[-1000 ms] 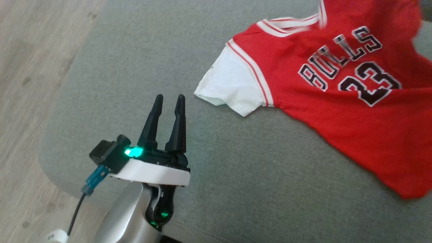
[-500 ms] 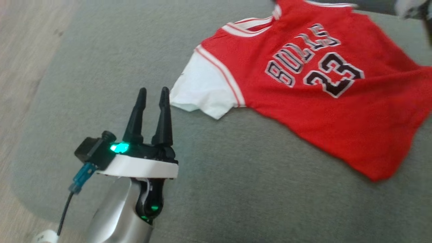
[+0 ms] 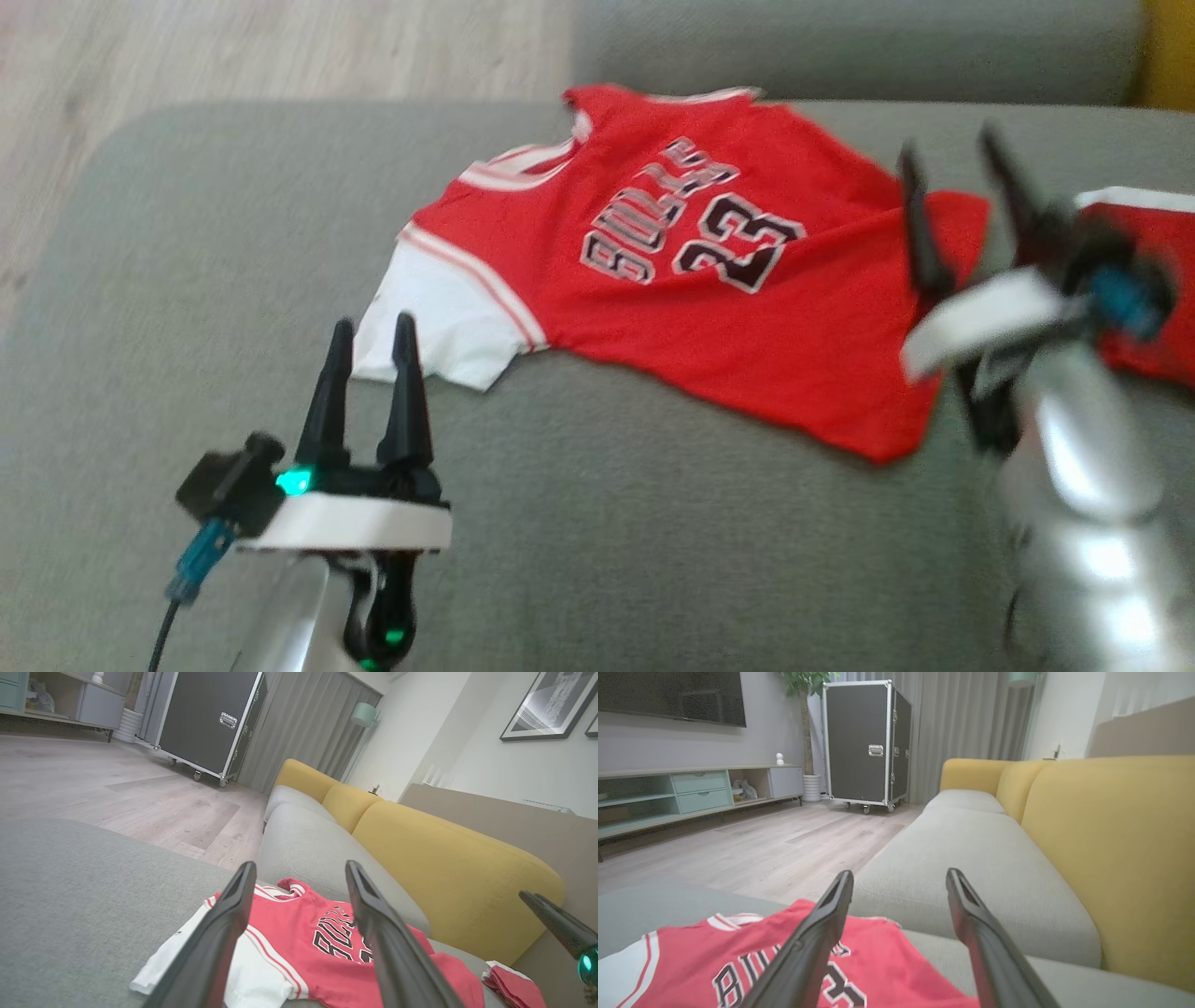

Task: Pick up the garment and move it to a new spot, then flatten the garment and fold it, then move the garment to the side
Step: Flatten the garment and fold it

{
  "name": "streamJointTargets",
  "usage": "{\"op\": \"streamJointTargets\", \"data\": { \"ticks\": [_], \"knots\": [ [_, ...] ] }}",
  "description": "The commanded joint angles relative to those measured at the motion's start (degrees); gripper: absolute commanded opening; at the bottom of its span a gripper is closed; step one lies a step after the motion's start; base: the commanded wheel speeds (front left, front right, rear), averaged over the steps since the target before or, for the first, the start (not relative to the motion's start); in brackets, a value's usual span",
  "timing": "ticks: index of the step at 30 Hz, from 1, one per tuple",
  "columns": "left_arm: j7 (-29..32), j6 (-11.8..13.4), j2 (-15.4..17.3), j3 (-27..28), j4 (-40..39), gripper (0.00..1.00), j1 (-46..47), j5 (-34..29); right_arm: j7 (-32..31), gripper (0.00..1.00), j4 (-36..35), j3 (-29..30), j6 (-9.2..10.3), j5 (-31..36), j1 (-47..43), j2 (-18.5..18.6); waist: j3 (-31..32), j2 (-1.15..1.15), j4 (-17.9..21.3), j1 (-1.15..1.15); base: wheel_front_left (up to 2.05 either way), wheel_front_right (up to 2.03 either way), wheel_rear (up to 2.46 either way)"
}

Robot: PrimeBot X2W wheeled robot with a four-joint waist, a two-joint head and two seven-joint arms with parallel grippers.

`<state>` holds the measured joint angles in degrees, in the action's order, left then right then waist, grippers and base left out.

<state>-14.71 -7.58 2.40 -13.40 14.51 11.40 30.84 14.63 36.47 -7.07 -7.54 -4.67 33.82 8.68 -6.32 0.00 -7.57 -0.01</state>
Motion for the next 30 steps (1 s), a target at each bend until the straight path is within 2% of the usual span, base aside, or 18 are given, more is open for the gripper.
{"op": "streamJointTargets", "data": {
  "ticks": [1, 4, 9, 16, 22, 30],
  "knots": [
    [-0.29, 0.09, 0.48, 2.7, -1.5, 1.0, 0.08, -0.6, 0.36, 1.0, -4.12, 0.53, 0.05, 1.53, -3.17, -2.6, 3.73, 0.0, 3.7, 0.01, 0.0, 0.0, 0.0],
    [-0.29, 0.09, 0.48, 3.68, -1.54, 1.0, -1.8, -0.77, 0.36, 1.0, -7.87, 2.66, 0.05, 2.45, -10.51, -4.79, 5.12, 0.0, 5.19, 0.01, 0.0, 0.0, 0.0],
    [-0.29, 0.09, 0.48, 4.47, -1.52, 1.0, -3.93, -1.25, 0.37, 1.0, -12.93, 4.02, 0.05, 1.97, -20.32, -5.74, 6.3, 0.0, 6.82, 0.01, 0.0, 0.0, 0.0],
    [-0.29, 0.09, 0.48, 4.45, -1.4, 1.0, -4.36, -1.9, 0.37, 1.0, -15.26, 3.02, 0.05, -0.36, -25.01, -5.79, 5.78, 0.0, 7.69, 0.01, 0.0, 0.0, 0.0],
    [-0.29, 0.09, 0.48, 3.86, -1.44, 1.0, -3.47, -1.91, 0.37, 1.0, -13.27, 3.38, 0.05, -0.07, -25.06, -5.8, 4.89, 0.0, 7.06, 0.01, 0.0, 0.0, 0.0],
    [-0.29, 0.09, 0.48, 2.62, -1.0, 1.0, -1.93, -1.51, -2.74, 1.0, -3.21, 2.34, 0.05, -3.71, -22.41, -5.8, 2.6, 0.0, 4.5, 0.01, 0.0, 0.0, 0.0]
  ]
}}
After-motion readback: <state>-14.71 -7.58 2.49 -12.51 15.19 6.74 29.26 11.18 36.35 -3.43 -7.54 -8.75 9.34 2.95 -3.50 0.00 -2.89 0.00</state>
